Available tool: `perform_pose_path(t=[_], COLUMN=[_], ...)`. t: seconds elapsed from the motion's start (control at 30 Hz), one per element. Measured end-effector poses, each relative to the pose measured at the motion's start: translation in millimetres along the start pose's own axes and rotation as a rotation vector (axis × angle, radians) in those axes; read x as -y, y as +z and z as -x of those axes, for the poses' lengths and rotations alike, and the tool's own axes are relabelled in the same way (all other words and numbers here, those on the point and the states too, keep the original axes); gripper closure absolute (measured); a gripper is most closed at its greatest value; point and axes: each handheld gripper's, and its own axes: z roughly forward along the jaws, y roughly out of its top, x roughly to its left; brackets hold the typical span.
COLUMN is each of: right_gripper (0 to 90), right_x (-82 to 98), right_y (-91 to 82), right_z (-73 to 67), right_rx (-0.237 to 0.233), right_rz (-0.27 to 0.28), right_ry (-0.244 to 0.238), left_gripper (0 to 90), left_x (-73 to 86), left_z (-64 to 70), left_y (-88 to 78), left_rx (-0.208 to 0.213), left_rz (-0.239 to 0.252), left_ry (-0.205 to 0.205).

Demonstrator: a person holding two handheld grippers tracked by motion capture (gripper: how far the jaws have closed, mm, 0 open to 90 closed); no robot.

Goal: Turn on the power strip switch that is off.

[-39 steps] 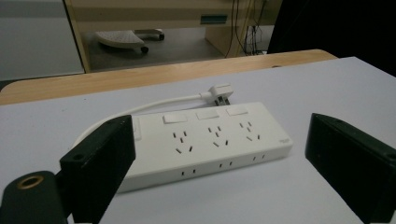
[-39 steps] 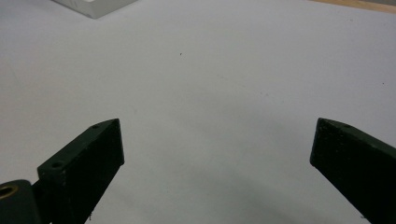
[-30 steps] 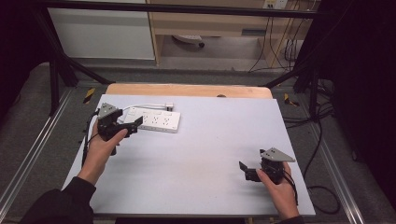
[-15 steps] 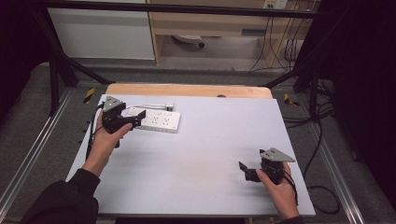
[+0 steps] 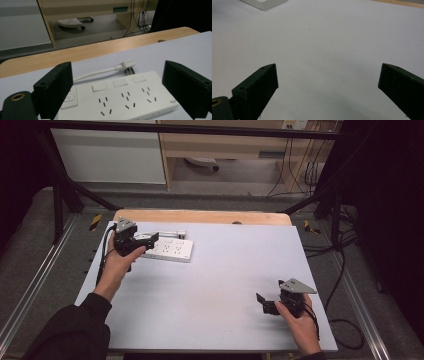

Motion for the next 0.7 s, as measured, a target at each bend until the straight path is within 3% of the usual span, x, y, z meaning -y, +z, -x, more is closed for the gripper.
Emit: perform_pose_path(t=[0.7], right_gripper=[3.2], right_x=[0.3], right_y=[-1.0], right_z=[1.3], right_rx=[-0.004], right_rz=[0.004], right_ry=[0.011], left_gripper=[9.8], left_x=[1.3], left_z=[-15.2], left_y=[29.4], left_rx=[-0.039], left_rz=[-0.009], left_ry=[-0.033])
